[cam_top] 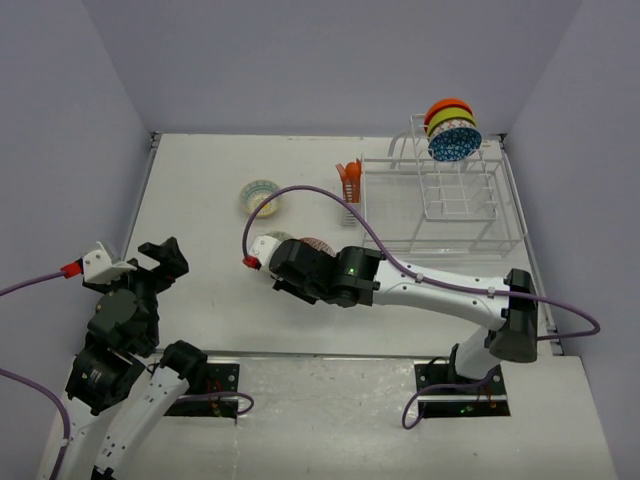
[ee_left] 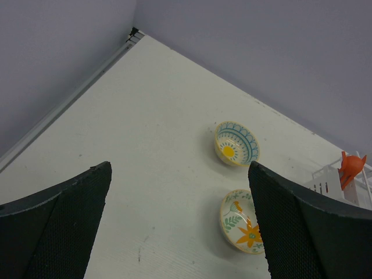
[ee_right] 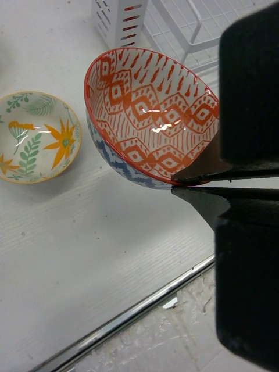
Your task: Unload the bowls from the dish rack
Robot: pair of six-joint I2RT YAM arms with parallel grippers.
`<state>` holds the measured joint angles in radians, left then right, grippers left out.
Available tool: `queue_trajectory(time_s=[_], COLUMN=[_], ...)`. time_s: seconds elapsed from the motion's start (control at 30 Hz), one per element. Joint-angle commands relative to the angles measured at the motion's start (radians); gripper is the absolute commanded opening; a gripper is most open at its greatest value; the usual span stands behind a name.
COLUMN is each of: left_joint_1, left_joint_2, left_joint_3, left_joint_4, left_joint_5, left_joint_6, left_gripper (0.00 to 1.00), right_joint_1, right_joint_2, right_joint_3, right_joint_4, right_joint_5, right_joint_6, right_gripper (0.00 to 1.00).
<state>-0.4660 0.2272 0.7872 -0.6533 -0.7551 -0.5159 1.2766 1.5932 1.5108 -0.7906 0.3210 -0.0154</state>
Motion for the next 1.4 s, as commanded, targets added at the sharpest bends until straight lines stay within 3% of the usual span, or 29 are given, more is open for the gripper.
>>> queue_trajectory(time_s=[0.0,0.7,1.37], left_joint_1=[-0.002,-0.002,-0.002], left_joint_2=[0.006,0.008,0.011], left_joint_3=[0.012,0.012,0.012], left_joint_4=[0.014,0.014,0.015], left_joint_5=[-0.010,-0.010,-0.009], left_joint_6=[-0.007,-0.007,-0.004], left_gripper=[1.00,1.00,1.00], right_joint_1=[0.017,0.110,0.139], right_joint_2=[0.019,0.155,0.140], right_joint_3=[0.060,0.032,0.032], right_joint_4=[-0.001,-0.039,-0.058], right_joint_5=[0.078,0.219,0.240], right_joint_6=[-0.043,-0.182,-0.190], right_gripper=[0.00,0.00,0.00])
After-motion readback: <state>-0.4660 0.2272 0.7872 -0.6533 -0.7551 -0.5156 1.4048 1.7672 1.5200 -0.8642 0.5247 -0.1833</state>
